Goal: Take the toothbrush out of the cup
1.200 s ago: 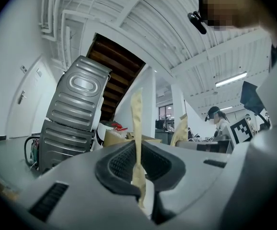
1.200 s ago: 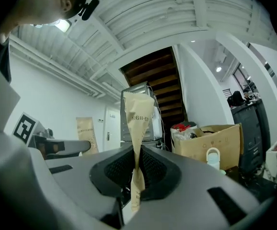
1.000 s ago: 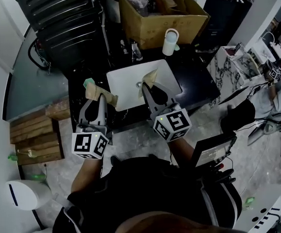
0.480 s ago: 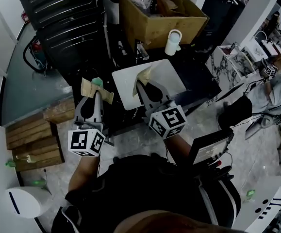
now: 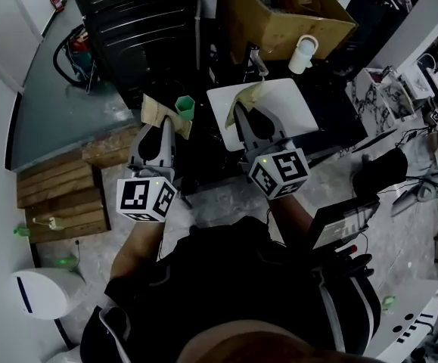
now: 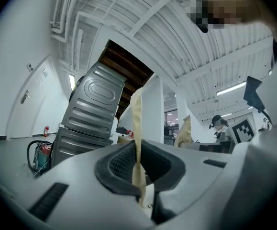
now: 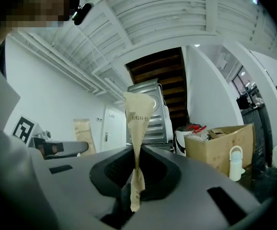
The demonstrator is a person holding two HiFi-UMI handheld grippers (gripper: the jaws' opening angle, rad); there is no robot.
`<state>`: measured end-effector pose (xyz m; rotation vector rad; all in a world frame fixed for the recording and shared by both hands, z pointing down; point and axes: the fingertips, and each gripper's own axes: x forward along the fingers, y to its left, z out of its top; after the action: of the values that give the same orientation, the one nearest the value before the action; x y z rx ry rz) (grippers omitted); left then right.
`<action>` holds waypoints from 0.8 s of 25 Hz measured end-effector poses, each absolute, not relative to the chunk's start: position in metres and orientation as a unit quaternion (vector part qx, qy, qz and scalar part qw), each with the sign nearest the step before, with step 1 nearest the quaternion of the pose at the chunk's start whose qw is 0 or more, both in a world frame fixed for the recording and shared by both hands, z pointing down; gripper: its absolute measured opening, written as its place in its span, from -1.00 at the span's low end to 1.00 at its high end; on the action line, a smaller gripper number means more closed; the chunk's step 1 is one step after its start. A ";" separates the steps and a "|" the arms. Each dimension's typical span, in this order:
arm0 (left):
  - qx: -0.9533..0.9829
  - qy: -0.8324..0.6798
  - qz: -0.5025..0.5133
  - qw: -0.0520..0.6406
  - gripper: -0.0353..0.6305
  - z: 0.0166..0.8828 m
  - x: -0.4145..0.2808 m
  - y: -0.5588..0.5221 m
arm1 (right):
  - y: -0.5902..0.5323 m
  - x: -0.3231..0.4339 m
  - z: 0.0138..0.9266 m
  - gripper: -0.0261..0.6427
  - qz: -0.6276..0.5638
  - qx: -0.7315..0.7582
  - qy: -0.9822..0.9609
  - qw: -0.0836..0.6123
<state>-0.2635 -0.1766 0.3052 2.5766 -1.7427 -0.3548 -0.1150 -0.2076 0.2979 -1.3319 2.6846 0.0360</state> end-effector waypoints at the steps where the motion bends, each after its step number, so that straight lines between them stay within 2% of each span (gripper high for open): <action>1: 0.821 -0.559 -0.112 0.007 -0.82 0.307 -0.270 -0.177 | -0.208 -0.120 0.298 -0.80 0.014 -0.442 0.894 0.072; 10: 0.800 -0.589 -0.110 0.019 -0.82 0.319 -0.297 -0.196 | -0.234 -0.135 0.301 -0.80 0.004 -0.427 0.901 0.073; 20: 0.789 -0.603 -0.113 0.026 -0.82 0.320 -0.292 -0.239 | -0.268 -0.128 0.300 -0.80 -0.005 -0.409 0.910 0.070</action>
<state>-0.2925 -0.2389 0.3203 2.4391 -1.8642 -0.3487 -0.1278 -0.2684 0.3005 -1.2309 2.7383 -0.0136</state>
